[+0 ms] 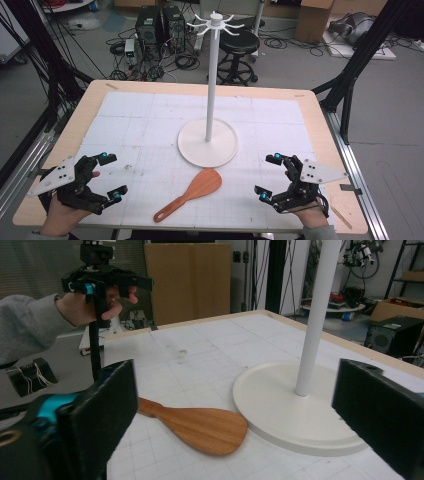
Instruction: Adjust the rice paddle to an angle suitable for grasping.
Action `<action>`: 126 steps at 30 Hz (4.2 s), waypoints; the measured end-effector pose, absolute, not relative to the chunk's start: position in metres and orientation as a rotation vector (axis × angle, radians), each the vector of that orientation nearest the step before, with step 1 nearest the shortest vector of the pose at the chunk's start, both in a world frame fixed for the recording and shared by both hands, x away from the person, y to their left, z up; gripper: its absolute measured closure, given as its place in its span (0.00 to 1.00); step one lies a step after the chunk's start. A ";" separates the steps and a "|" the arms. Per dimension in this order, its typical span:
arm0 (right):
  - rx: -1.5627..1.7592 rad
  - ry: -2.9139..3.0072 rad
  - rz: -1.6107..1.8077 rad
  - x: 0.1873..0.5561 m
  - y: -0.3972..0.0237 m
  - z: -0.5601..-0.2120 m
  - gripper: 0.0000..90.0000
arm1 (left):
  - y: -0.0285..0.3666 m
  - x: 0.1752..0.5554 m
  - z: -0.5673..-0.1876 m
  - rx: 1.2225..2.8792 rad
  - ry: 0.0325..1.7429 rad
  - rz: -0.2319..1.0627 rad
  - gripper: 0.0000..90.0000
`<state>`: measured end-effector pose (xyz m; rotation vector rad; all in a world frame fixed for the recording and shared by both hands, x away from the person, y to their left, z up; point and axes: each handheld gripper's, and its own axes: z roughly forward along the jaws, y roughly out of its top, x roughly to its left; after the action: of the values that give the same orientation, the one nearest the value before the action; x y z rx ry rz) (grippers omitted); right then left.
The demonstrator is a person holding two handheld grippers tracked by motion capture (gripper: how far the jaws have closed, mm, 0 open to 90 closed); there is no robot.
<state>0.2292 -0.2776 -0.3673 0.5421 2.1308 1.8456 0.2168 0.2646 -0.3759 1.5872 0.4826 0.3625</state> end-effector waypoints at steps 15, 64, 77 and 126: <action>0.455 2.136 1.848 0.224 -0.279 -0.366 0.80 | 0.264 0.217 -0.378 1.598 0.493 0.362 0.02; 0.419 2.370 1.788 0.256 -0.190 -0.385 0.99 | 0.271 0.211 -0.383 1.616 0.533 0.378 0.02; 0.373 2.461 1.739 0.265 -0.157 -0.393 0.99 | 0.274 0.210 -0.384 1.616 0.541 0.386 0.02; 0.441 2.797 1.370 0.301 -0.080 -0.444 0.99 | 0.278 0.208 -0.388 1.624 0.556 0.403 0.02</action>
<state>0.3007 -0.0801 -0.4439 0.4407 2.7966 1.3699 0.2077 0.2782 -0.3876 1.6237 0.5563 0.4032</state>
